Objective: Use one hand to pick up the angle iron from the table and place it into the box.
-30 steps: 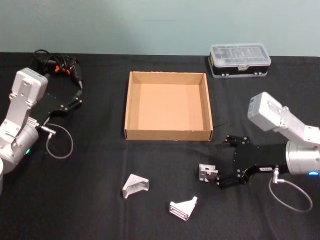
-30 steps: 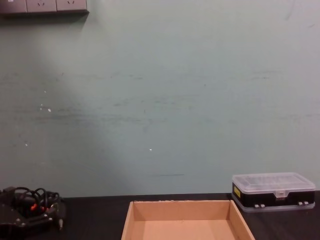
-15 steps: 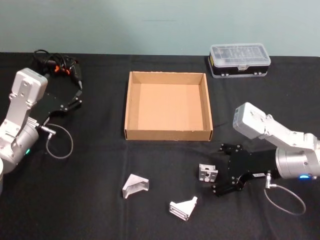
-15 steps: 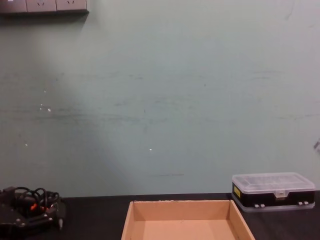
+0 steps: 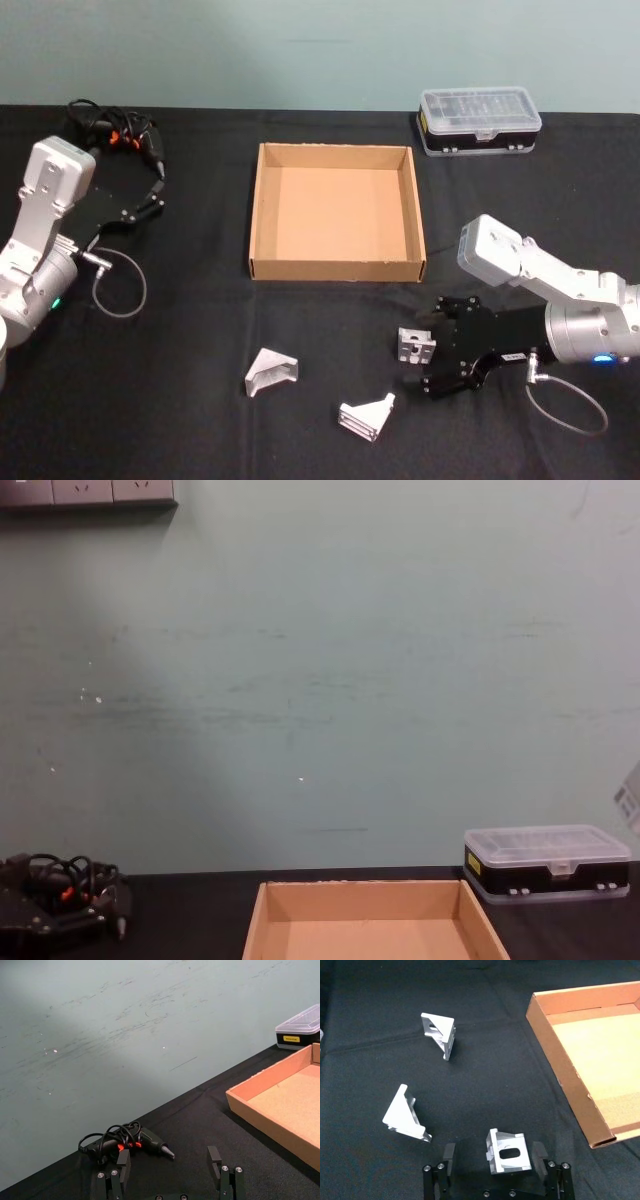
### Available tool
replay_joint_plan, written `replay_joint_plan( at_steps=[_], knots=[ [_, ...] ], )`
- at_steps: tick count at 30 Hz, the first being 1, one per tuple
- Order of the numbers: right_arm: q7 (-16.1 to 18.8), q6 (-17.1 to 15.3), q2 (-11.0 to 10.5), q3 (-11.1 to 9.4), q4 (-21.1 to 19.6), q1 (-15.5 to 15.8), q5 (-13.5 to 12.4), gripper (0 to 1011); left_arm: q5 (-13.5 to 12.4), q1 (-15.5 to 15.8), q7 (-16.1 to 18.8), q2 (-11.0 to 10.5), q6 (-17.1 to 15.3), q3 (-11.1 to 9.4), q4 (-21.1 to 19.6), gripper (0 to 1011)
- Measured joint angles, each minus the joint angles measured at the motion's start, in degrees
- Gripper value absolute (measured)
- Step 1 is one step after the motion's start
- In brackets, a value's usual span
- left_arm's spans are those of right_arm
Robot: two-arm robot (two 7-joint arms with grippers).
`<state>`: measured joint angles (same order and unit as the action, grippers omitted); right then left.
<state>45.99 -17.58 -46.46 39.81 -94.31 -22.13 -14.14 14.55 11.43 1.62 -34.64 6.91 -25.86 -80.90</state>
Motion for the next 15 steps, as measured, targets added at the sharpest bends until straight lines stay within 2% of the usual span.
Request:
replay_joint_plan(
  at_steps=[2, 8, 9, 14, 15],
  knots=[
    [0.0, 0.1, 0.1, 0.2, 0.1, 0.0, 0.0, 973, 0.0, 0.0, 0.0, 0.0, 0.0, 0.0, 0.0, 1000],
    [0.3, 0.5, 0.4, 0.5, 0.3, 0.0, 0.1, 805, 0.0, 0.0, 0.0, 0.0, 0.0, 0.0, 0.0, 1000],
    [0.3, 0.5, 0.4, 0.5, 0.3, 0.0, 0.2, 805, 0.0, 0.0, 0.0, 0.0, 0.0, 0.0, 0.0, 1000],
    [0.4, 0.6, 0.7, 0.8, 0.5, -0.3, 0.4, 613, 0.0, 0.0, 0.0, 0.0, 0.0, 0.0, 0.0, 1000],
    [0.4, 0.6, 0.7, 0.8, 0.5, -0.3, 0.4, 613, 0.0, 0.0, 0.0, 0.0, 0.0, 0.0, 0.0, 1000]
  ],
)
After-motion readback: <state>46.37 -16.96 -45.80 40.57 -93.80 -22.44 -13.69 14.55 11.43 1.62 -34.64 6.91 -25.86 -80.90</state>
